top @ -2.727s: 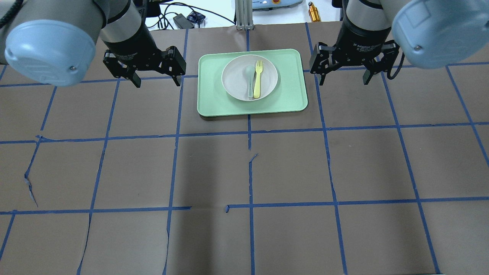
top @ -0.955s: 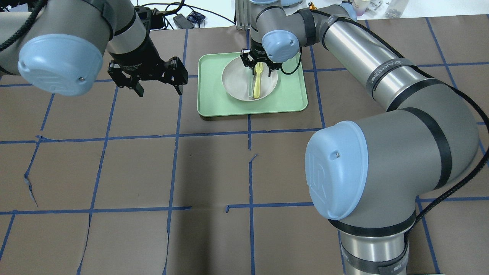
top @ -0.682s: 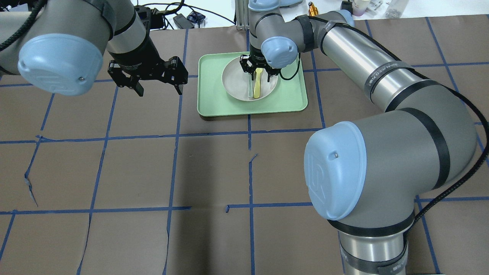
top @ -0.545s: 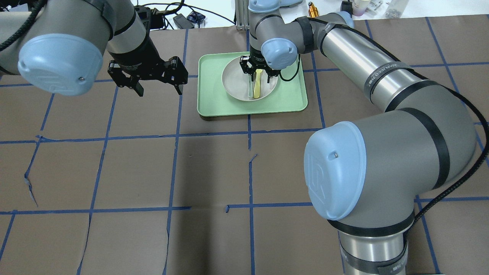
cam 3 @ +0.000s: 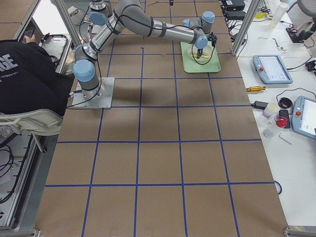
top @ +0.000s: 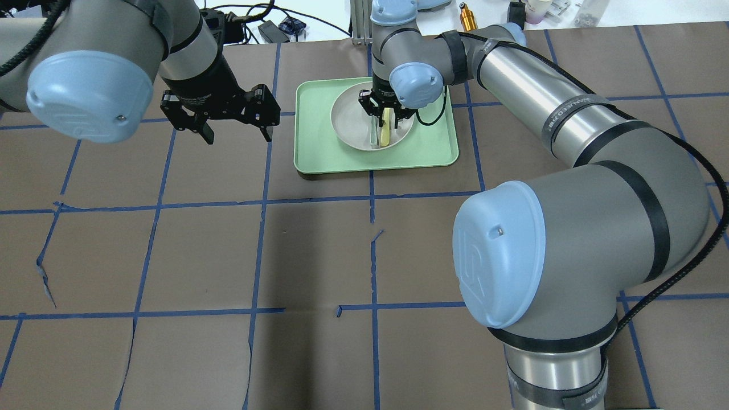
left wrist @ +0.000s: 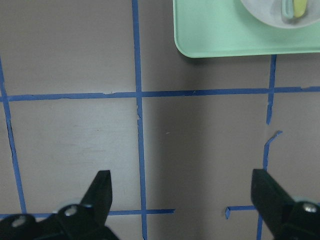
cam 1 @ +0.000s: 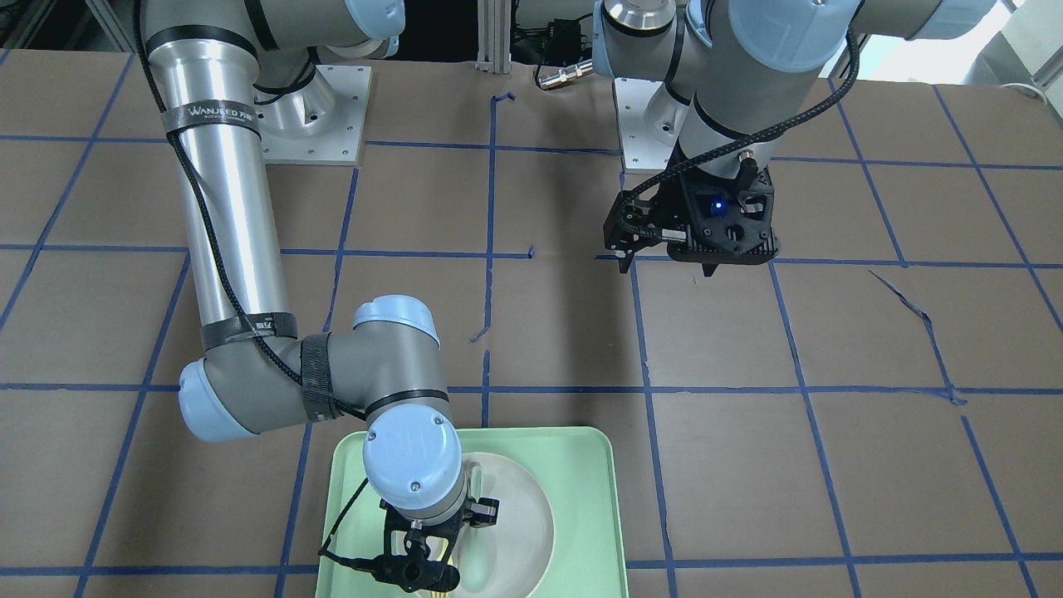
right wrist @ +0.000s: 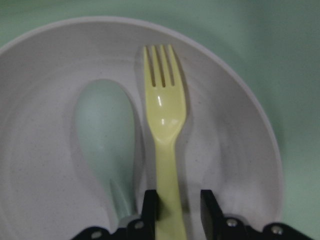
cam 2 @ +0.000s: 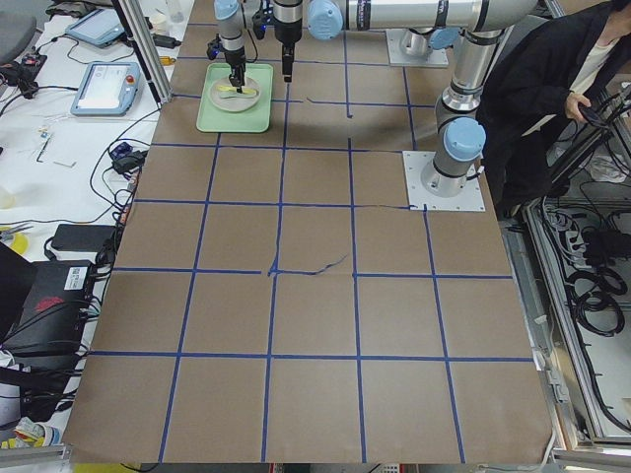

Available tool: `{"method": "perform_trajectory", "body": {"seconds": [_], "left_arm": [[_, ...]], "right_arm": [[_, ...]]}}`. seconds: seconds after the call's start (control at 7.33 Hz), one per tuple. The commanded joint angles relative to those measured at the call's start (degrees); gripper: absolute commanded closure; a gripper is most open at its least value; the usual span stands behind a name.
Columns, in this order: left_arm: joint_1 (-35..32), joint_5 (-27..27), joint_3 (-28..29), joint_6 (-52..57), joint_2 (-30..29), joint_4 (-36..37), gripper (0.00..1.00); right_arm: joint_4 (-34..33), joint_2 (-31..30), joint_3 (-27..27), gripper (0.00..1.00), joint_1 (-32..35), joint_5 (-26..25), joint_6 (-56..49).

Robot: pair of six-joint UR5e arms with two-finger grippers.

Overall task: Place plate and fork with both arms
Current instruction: 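Move the right gripper over the plate and grasp the yellow fork, then lift the yellow fork with the right gripper and lay it beside the plate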

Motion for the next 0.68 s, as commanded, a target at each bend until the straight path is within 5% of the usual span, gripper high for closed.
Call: {"method": "perform_trajectory", "body": {"seconds": [0.0, 0.14, 0.55], "left_arm": [[-0.03, -0.05, 0.07, 0.08, 0.05, 0.02, 0.0], [-0.03, -0.05, 0.07, 0.0, 0.05, 0.02, 0.0], [0.06, -0.05, 0.07, 0.17, 0.05, 0.46, 0.0]], "right_arm": [[-0.06, -0.07, 0.79, 0.67, 0.0, -0.08, -0.03], [-0.06, -0.15, 0.79, 0.74, 0.0, -0.08, -0.03], [0.11, -2.69, 0.79, 0.74, 0.0, -0.52, 0.06]]}}
